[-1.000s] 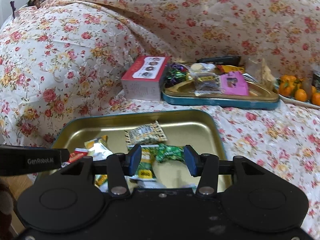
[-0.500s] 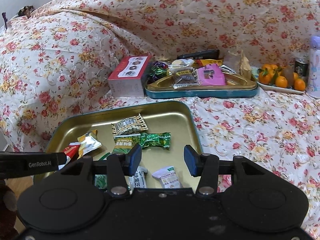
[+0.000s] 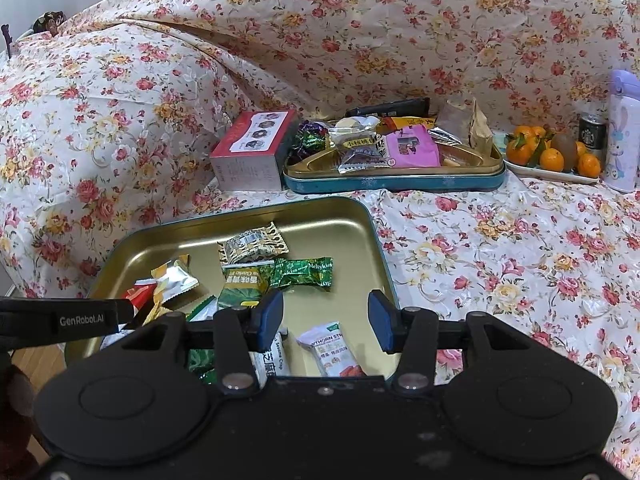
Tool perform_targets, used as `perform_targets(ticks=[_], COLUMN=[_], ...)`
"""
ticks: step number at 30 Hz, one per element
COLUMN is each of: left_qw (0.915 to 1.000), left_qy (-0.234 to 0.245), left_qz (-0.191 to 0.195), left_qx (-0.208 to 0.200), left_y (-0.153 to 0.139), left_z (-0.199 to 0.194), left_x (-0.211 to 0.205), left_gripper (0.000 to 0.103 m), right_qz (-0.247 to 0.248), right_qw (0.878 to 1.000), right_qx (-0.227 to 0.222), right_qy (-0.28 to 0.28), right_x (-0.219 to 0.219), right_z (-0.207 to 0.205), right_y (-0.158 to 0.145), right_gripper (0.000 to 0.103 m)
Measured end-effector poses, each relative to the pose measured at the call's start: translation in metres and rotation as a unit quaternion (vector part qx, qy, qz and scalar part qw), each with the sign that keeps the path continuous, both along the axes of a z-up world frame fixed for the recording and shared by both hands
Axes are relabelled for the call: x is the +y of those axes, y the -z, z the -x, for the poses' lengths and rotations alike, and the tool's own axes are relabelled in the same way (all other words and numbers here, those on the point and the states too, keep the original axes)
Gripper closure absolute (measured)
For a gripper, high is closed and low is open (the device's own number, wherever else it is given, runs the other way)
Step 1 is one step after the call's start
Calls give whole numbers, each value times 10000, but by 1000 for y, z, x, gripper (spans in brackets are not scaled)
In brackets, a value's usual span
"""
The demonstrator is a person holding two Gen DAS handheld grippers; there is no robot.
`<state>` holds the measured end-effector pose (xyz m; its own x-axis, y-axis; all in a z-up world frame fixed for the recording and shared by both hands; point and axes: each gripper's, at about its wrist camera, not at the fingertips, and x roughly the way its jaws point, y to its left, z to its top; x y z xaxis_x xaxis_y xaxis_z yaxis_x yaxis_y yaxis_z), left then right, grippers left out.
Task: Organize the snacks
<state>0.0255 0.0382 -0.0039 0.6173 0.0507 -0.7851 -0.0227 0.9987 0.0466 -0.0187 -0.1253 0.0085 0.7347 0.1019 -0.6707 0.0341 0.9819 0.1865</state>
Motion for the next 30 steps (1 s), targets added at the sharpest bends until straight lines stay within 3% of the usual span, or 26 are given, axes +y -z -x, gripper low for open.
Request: perform_targets(ticks=[30], left_qw=[10000], left_qy=[-15], left_qz=[5], left_qx=[14], left_y=[0], left_z=[0], left_x=[-1], left_gripper=[55], right_qz=[-22], right_qw=[9999], right_qx=[73], right_qy=[-92], right_x=[-1], right_z=[2], right_y=[2], right_gripper=[53])
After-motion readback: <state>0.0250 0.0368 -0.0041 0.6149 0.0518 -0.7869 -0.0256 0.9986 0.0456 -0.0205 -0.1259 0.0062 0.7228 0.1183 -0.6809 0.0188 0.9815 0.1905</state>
